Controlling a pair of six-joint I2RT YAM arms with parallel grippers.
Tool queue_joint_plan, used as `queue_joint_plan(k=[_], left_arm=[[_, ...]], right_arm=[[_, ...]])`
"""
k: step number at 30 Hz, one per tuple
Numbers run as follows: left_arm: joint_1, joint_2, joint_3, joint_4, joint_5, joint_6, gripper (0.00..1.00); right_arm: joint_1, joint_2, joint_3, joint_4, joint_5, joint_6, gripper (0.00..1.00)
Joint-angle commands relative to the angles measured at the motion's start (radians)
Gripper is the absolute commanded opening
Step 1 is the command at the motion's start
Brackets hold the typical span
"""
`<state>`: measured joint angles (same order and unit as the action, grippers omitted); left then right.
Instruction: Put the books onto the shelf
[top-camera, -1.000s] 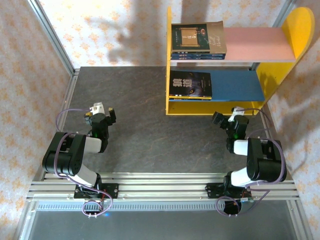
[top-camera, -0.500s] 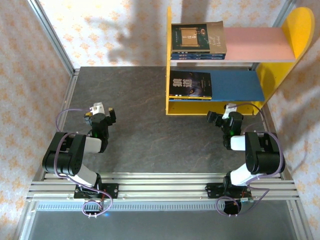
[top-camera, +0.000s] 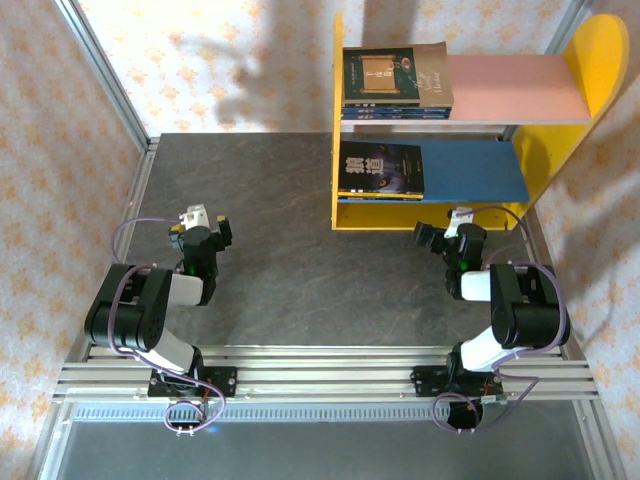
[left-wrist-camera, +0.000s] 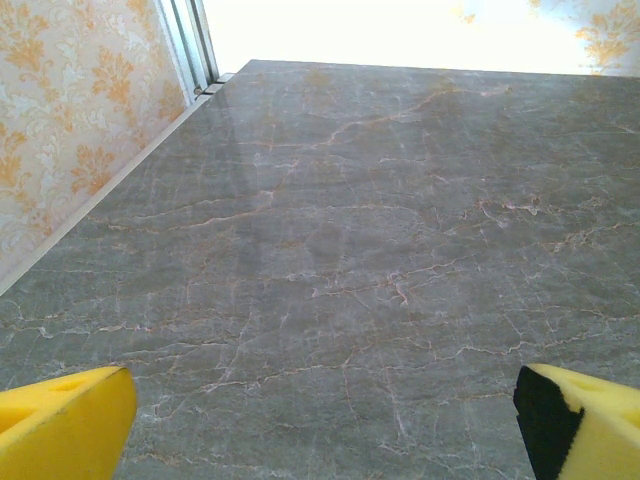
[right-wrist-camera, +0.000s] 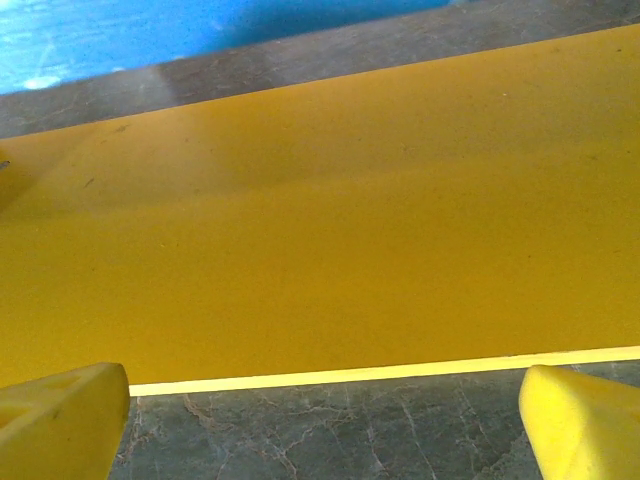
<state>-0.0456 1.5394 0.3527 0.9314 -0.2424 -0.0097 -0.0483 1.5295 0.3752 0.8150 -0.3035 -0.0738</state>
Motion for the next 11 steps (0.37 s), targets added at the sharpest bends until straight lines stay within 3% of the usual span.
queue_joint_plan(k=[1, 11], left_arm=[[0.006, -0.004, 0.014, 0.004, -0.020, 0.004, 1.00], [0.006, -0.004, 0.014, 0.004, -0.020, 0.004, 1.00]], right_arm=[[0.005, -0.007, 0.023, 0.001, 0.026, -0.017, 0.99], [0.005, -0.008, 0.024, 0.000, 0.026, -0.017, 0.99]])
